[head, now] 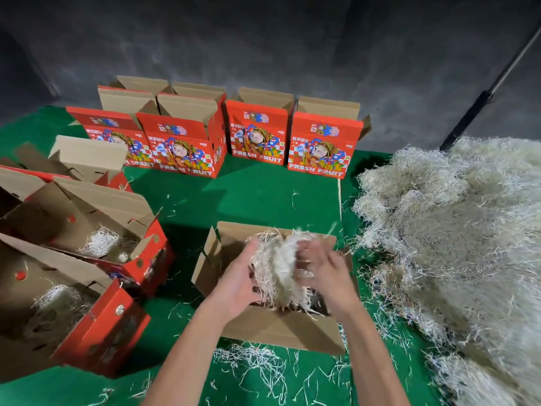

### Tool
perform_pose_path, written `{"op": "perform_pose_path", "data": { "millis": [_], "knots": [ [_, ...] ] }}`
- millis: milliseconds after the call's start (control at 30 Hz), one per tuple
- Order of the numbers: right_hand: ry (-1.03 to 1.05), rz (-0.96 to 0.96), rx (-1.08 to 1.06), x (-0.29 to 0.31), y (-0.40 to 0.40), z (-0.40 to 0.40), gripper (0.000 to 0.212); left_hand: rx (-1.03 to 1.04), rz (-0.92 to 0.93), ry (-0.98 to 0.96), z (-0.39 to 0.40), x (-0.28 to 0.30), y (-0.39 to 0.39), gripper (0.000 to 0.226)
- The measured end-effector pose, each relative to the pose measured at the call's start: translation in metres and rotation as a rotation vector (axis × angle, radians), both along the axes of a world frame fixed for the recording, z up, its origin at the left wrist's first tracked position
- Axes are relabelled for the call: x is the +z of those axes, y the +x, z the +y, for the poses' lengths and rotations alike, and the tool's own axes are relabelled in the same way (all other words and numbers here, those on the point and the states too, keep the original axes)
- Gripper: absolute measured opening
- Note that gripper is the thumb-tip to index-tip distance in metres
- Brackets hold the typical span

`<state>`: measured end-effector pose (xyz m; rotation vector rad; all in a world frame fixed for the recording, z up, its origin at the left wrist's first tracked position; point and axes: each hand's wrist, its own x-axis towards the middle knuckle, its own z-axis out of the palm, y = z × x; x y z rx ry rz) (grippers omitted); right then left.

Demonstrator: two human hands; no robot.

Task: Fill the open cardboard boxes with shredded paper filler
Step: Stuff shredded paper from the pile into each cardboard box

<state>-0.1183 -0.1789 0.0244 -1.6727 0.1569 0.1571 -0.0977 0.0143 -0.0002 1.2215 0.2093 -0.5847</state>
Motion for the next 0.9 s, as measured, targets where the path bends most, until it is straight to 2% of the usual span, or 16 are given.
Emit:
{"op": "perform_pose_path", "data": {
  "millis": [67,133,200,267,300,367,433,467,533,567,600,667,733,800,900],
  "knots": [
    [0.192,0.102,0.109,-0.010,-0.004,0.013,0.028,0.012,-0.089,0.164,-0.012,-0.006,-0.006,0.114],
    [0.331,0.133,0.013,-0.015,-0.004,0.015,0.027,0.159,-0.093,0.317,-0.010,-0.012,-0.011,0.124],
    [0.227,0.063,-0.167,-0.020,0.000,0.008,0.017,0.229,-0.064,0.388,0.001,-0.013,-0.010,0.122],
    [-0.027,-0.024,-0.227,-0.024,0.003,0.001,0.016,0.176,-0.048,0.419,0.009,-0.010,-0.007,0.119],
    [-0.099,-0.023,-0.200,-0.025,0.004,0.002,0.022,0.131,-0.044,0.430,0.009,-0.007,-0.006,0.117],
    [-0.110,0.047,-0.121,-0.024,0.005,0.018,0.037,0.048,-0.017,0.449,-0.001,-0.001,-0.008,0.114],
    [-0.106,0.052,-0.115,-0.027,0.004,0.037,0.049,0.073,-0.011,0.476,-0.021,0.001,-0.011,0.115],
    [-0.121,0.001,-0.153,-0.027,0.004,0.045,0.052,0.147,-0.008,0.456,-0.028,0.000,-0.011,0.109],
    [-0.099,-0.062,-0.208,-0.029,0.005,0.051,0.064,0.310,-0.013,0.343,-0.034,0.000,-0.007,0.069],
    [-0.036,-0.032,-0.222,-0.031,0.005,0.050,0.071,0.347,-0.001,0.276,-0.034,-0.001,-0.004,0.058],
    [0.023,0.011,-0.233,-0.034,0.006,0.048,0.073,0.364,0.035,0.222,-0.033,-0.002,-0.002,0.054],
    [0.062,0.106,-0.254,-0.037,0.008,0.044,0.065,0.365,0.118,0.239,-0.030,-0.009,0.001,0.057],
    [0.077,0.173,-0.266,-0.039,0.010,0.039,0.068,0.352,0.168,0.249,-0.026,-0.014,0.005,0.056],
    [0.090,0.192,-0.285,-0.038,0.014,0.035,0.072,0.370,0.216,0.172,-0.018,-0.014,0.010,0.051],
    [0.124,0.251,-0.299,-0.034,0.018,0.034,0.059,0.352,0.254,0.098,-0.014,-0.016,0.015,0.048]
  ]
}}
